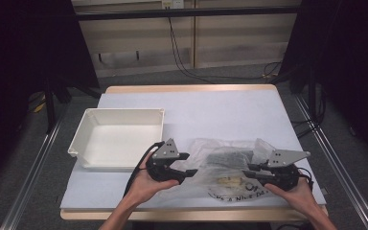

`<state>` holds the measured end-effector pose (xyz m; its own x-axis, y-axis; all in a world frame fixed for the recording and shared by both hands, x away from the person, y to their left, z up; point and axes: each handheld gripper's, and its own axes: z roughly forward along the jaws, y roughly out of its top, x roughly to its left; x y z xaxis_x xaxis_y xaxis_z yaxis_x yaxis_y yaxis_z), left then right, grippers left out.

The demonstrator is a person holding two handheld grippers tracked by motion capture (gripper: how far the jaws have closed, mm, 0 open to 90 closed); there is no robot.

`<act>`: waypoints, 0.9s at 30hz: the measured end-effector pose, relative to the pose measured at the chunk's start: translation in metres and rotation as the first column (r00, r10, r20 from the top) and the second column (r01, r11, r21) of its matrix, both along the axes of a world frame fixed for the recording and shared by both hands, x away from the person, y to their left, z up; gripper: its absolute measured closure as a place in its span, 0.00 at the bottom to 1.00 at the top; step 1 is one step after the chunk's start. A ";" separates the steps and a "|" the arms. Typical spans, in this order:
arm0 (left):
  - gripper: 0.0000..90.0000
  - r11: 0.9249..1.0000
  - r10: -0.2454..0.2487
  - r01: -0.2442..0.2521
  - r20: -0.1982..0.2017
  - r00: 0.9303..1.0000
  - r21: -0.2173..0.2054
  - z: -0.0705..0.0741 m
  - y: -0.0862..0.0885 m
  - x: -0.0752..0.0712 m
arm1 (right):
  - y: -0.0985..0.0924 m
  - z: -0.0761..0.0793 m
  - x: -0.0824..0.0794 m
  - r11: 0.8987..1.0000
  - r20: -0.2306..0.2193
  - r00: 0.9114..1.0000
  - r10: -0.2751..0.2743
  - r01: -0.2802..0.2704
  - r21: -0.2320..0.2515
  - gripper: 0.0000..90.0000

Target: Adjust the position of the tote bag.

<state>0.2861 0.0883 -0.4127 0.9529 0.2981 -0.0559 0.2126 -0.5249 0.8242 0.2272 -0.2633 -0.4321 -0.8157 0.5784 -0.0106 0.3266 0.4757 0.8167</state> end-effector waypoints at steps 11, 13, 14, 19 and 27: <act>0.54 0.999 -0.005 0.006 -0.023 1.000 0.052 -0.003 -0.019 0.016 | -0.008 0.017 0.024 0.998 0.029 0.998 -0.057 0.056 0.039 0.98; 0.66 0.999 0.023 -0.020 -0.057 0.998 0.043 -0.005 -0.020 0.024 | -0.011 0.016 0.030 0.997 0.028 0.997 -0.071 0.069 0.046 0.98; 0.73 0.999 0.020 -0.017 -0.067 0.998 0.038 -0.005 -0.021 0.027 | -0.012 0.015 0.035 0.996 0.022 0.997 -0.075 0.074 0.050 0.98; 0.98 0.996 0.054 -0.047 -0.099 0.994 0.075 -0.006 -0.026 0.041 | -0.014 0.009 0.048 0.994 0.019 0.995 -0.102 0.102 0.026 0.92; 0.99 0.989 0.086 -0.069 -0.128 0.988 0.130 -0.021 -0.030 0.050 | -0.020 -0.006 0.056 0.992 0.010 0.992 -0.124 0.124 -0.037 0.78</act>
